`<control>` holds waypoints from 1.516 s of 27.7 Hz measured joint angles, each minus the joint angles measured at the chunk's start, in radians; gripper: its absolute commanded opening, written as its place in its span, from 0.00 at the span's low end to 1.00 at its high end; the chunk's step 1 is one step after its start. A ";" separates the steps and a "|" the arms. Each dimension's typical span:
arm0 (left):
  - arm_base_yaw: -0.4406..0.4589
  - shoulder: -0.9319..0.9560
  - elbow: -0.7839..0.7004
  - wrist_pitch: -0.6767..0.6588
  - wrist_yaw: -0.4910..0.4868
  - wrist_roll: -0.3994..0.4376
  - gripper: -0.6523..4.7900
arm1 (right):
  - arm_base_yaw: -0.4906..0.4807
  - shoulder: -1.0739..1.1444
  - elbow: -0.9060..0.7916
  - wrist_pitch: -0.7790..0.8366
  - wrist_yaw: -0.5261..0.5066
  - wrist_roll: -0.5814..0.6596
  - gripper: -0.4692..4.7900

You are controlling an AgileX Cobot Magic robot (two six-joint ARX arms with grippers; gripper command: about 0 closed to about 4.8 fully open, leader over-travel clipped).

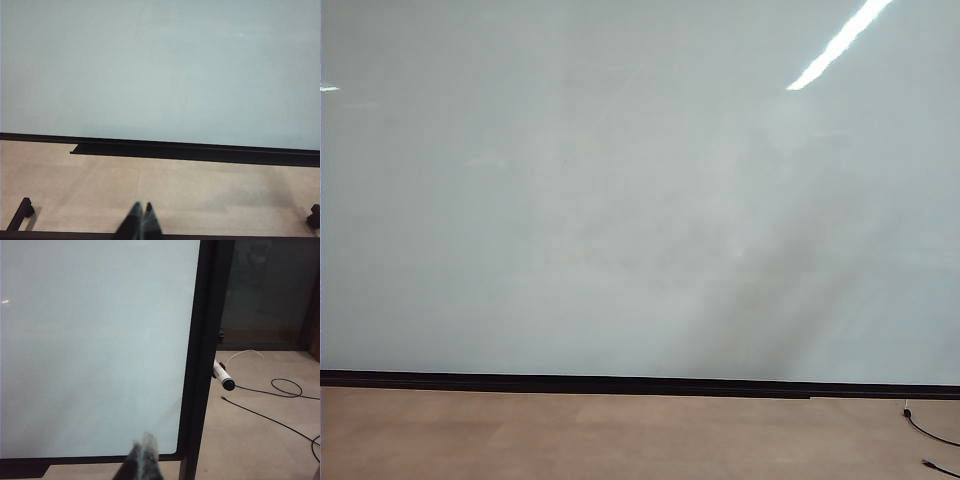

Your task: Pick up the pen on the shelf to the right of the whiteboard and write the letter Z.

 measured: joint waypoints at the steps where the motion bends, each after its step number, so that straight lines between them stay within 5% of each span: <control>1: 0.000 0.000 0.000 0.000 0.000 0.000 0.11 | 0.000 0.000 0.000 0.000 0.000 0.000 0.07; 18: 0.000 0.000 0.000 0.000 0.000 0.000 0.11 | 0.000 0.000 0.000 0.000 0.009 0.000 0.07; 26: 0.000 0.000 0.000 0.000 0.000 0.000 0.11 | -0.003 0.000 0.000 0.000 0.371 0.000 0.07; 30: 0.000 0.000 0.000 0.000 0.000 0.000 0.11 | -0.003 0.000 0.000 -0.006 0.400 0.000 0.10; 33: 0.000 0.000 0.000 0.000 0.000 0.000 0.11 | -0.002 0.000 0.000 -0.034 0.400 0.000 0.38; 35: 0.000 0.000 0.000 0.000 0.000 0.000 0.11 | -0.002 0.000 0.000 -0.053 0.399 -0.001 0.77; 42: 0.000 0.000 0.000 0.000 0.000 0.000 0.11 | -0.002 0.000 0.000 -0.068 0.399 0.000 0.93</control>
